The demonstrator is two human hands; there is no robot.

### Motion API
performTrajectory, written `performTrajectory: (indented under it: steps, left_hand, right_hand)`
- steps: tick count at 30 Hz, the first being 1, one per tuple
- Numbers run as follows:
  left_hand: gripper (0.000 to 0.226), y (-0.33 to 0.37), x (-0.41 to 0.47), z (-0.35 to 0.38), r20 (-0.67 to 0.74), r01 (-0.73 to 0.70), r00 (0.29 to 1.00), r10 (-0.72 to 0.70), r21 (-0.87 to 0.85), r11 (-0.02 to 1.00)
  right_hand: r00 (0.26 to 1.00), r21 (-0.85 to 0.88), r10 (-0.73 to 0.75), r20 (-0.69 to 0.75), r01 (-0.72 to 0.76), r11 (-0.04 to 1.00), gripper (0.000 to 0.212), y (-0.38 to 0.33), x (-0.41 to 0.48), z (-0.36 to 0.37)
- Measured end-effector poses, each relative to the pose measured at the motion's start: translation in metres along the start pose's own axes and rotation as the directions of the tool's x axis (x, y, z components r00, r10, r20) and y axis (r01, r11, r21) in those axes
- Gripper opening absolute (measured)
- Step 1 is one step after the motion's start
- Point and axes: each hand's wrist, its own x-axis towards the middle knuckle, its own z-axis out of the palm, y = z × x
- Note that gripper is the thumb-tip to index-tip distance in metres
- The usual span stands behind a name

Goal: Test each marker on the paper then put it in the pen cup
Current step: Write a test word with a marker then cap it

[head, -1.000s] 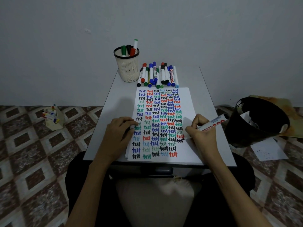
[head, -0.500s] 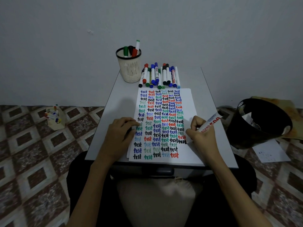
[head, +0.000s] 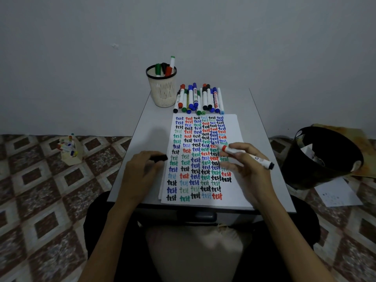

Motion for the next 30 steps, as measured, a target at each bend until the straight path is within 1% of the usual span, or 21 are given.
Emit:
performTrajectory:
  steps: [2, 5, 9, 12, 14, 16, 19, 22, 24, 27, 30]
  left_hand:
    - [0.021, 0.017, 0.001, -0.001, 0.034, -0.011, 0.999, 0.017, -0.152, 0.988]
    - [0.020, 0.038, 0.002, 0.000, 0.093, -0.048, 0.993, 0.076, -0.268, 0.962]
    - [0.023, 0.049, 0.004, 0.005, 0.094, -0.083, 0.988, 0.120, -0.325, 0.942]
    - [0.023, 0.051, 0.005, 0.007, 0.111, -0.096, 0.984, 0.141, -0.340, 0.936]
    - [0.028, 0.052, 0.006, 0.009, 0.122, -0.113, 0.979, 0.164, -0.345, 0.932]
    - [0.029, 0.054, 0.006, 0.009, 0.125, -0.117, 0.977, 0.174, -0.366, 0.923]
    - [0.025, 0.059, 0.008, 0.007, 0.101, -0.170, 0.971, 0.217, -0.347, 0.922]
    - [0.022, 0.064, 0.012, 0.006, 0.033, -0.277, 0.955, 0.296, -0.268, 0.923]
    - [0.022, 0.065, 0.014, 0.007, 0.001, -0.323, 0.944, 0.330, -0.200, 0.925]
    - [0.020, 0.067, 0.012, 0.012, -0.048, -0.342, 0.940, 0.339, -0.125, 0.931]
    - [0.021, 0.064, 0.009, 0.013, -0.047, -0.352, 0.936, 0.349, -0.119, 0.928]
  right_hand:
    - [0.999, -0.054, 0.006, 0.043, -0.004, 0.999, 0.012, -0.001, -0.003, 0.008]
    - [0.996, -0.096, -0.016, 0.087, 0.024, 0.995, 0.009, -0.001, -0.007, 0.017]
    - [0.995, -0.080, -0.019, 0.097, 0.026, 0.996, 0.010, -0.003, -0.009, 0.021]
    - [0.996, -0.111, -0.012, 0.092, 0.022, 0.994, 0.013, -0.001, -0.009, 0.021]
    - [0.996, -0.123, -0.012, 0.090, 0.023, 0.992, 0.016, 0.000, -0.009, 0.021]
    - [0.996, -0.113, -0.013, 0.093, 0.023, 0.993, 0.013, -0.002, -0.010, 0.023]
    - [0.995, -0.077, -0.011, 0.100, 0.018, 0.997, 0.008, -0.005, -0.011, 0.027]
    - [0.997, -0.014, 0.003, 0.078, -0.001, 1.000, 0.008, -0.007, -0.013, 0.030]
    - [0.998, 0.037, 0.010, 0.056, -0.012, 0.999, 0.009, -0.007, -0.015, 0.034]
    - [1.000, 0.057, -0.009, 0.005, 0.009, 0.998, 0.013, -0.004, -0.018, 0.041]
    - [1.000, 0.051, 0.013, -0.013, -0.013, 0.999, 0.014, -0.001, -0.021, 0.045]
